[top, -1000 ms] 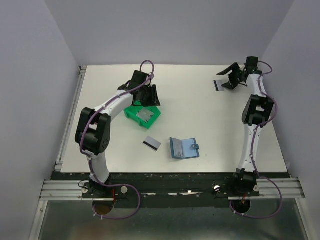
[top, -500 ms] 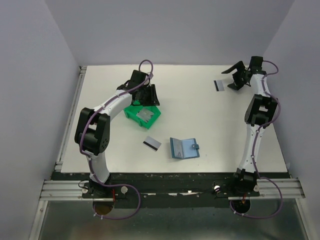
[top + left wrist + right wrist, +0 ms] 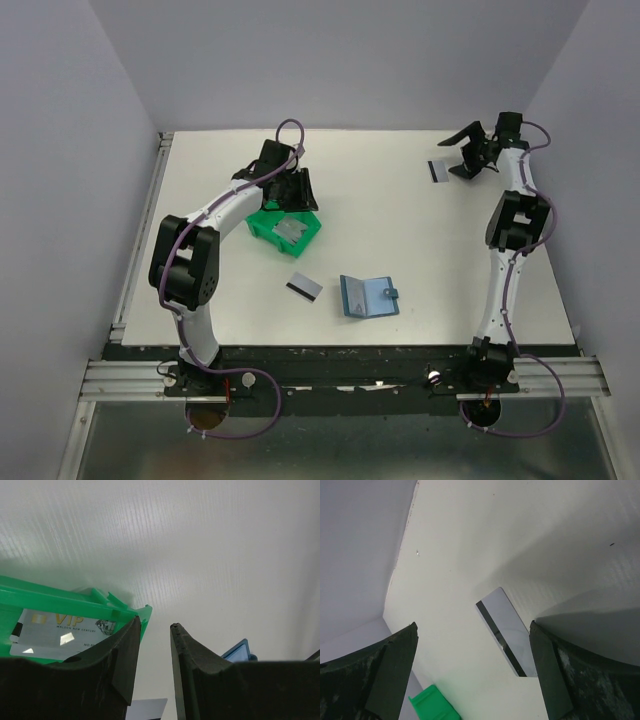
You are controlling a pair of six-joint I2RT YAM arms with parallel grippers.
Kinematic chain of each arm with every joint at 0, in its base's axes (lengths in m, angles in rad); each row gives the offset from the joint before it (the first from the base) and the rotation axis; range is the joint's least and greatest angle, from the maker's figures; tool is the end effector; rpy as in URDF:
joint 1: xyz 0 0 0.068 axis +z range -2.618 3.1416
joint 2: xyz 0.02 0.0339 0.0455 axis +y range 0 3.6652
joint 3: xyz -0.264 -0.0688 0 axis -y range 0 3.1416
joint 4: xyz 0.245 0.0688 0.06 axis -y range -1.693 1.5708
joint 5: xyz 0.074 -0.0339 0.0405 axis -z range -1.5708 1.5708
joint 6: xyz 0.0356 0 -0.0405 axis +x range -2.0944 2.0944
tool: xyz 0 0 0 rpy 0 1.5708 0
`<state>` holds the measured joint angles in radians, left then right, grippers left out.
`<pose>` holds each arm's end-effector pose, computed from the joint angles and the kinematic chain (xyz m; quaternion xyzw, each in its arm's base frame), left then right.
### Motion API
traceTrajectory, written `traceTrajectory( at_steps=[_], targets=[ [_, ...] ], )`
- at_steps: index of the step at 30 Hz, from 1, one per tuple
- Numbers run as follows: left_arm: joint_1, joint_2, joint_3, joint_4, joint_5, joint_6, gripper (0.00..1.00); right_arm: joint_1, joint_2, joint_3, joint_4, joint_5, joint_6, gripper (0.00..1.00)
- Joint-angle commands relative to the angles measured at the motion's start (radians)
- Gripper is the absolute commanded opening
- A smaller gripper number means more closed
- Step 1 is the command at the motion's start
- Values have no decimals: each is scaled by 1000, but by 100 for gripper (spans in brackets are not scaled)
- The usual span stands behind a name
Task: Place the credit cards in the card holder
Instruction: Move the credit card to the center of the board.
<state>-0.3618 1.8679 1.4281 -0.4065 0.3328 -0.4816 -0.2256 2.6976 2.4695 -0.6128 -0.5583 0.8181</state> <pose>0.3848 -0.1581 0.2353 0.0034 0.9240 -0.2844 0.2555 0.5696 -0.1114 0.1523 0.3624 0.8275 0.3463 0.2530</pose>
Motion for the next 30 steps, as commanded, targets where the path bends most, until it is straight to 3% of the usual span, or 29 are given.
traceTrajectory(
  at_steps=[1,22,30],
  targets=[
    [7,-42,-18,0,22,8,45,17,36,28,-70,-40,-11,100],
    [7,-72,-46,-3,9,8,45,115,42,46,-147,-159,-99,100],
    [9,-73,-32,-12,6,8,45,103,-101,-121,123,-166,-108,100]
  ],
)
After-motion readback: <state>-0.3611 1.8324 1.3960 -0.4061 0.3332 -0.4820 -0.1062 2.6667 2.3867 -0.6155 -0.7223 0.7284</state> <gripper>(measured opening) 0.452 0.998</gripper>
